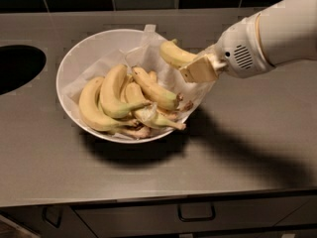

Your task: Pick banana from white bowl

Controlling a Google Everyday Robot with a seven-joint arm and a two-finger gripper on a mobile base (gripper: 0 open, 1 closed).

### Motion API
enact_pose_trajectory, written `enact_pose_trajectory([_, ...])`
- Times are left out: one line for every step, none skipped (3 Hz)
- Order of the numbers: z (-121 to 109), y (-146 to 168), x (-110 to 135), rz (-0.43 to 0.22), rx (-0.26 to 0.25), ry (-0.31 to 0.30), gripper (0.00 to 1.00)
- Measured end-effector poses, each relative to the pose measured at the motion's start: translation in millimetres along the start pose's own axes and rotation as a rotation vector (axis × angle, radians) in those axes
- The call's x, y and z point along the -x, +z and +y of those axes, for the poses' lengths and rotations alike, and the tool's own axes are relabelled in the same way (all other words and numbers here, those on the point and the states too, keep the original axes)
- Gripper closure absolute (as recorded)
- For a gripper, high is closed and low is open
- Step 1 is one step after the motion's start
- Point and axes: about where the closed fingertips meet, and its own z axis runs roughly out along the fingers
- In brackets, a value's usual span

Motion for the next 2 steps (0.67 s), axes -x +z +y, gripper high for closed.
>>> enact_pose_trajectory([5.1,2.7,11.1,-0.022,0.062,-0.044,1.00])
enact_pose_trajectory([5.9,1.9,12.4,-0.024,0.064,-0.052,1.00])
